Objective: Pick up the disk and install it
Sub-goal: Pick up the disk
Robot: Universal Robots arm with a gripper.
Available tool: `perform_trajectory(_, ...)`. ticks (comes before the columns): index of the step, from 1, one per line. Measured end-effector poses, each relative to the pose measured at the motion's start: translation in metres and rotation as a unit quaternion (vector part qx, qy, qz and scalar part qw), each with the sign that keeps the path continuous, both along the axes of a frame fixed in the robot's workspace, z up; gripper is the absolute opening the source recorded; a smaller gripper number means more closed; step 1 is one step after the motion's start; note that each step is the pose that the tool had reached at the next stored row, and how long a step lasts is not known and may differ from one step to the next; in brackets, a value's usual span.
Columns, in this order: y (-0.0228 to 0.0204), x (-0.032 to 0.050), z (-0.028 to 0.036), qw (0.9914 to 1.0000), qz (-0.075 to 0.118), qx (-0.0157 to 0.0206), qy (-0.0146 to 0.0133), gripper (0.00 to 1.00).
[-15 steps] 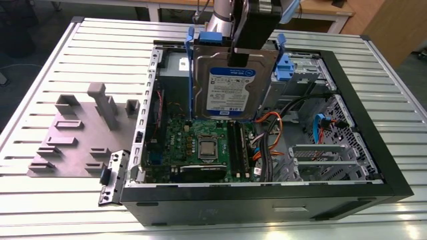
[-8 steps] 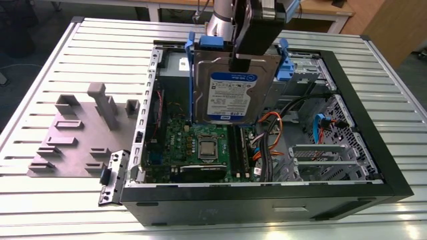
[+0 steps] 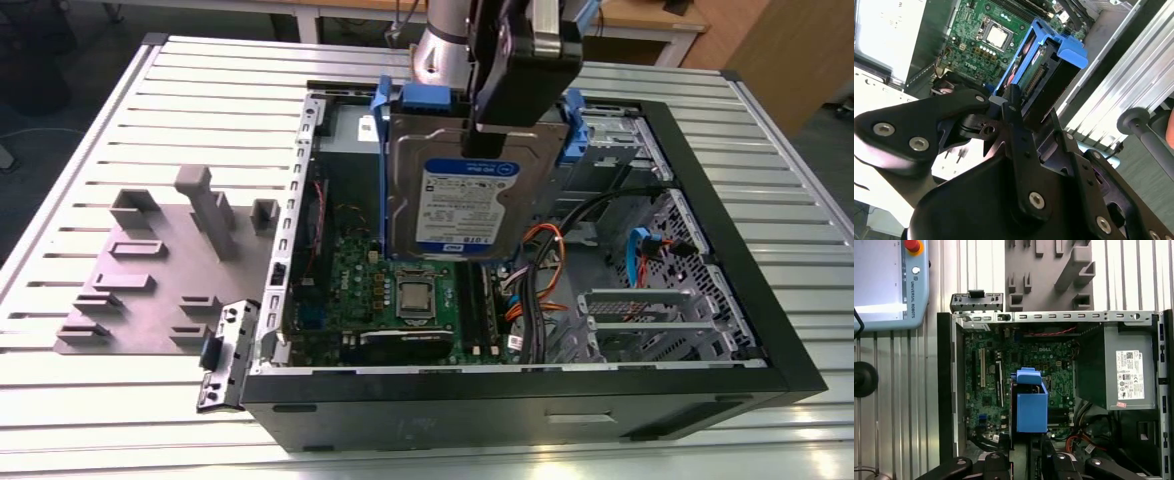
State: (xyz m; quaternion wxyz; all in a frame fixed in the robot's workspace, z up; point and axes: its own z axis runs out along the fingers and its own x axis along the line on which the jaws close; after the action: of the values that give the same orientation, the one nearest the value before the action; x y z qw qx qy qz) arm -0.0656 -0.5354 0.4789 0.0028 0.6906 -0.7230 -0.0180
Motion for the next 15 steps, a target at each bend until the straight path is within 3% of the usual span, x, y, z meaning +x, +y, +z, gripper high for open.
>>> perform_trajectory(4,-0.0034,0.0001,0.0,1.0,0.0,-0.0003,0.0,0.35)
perform_trajectory(15,-0.0039,0.0002,0.0,1.0,0.0,-0.0004,0.0,0.35)
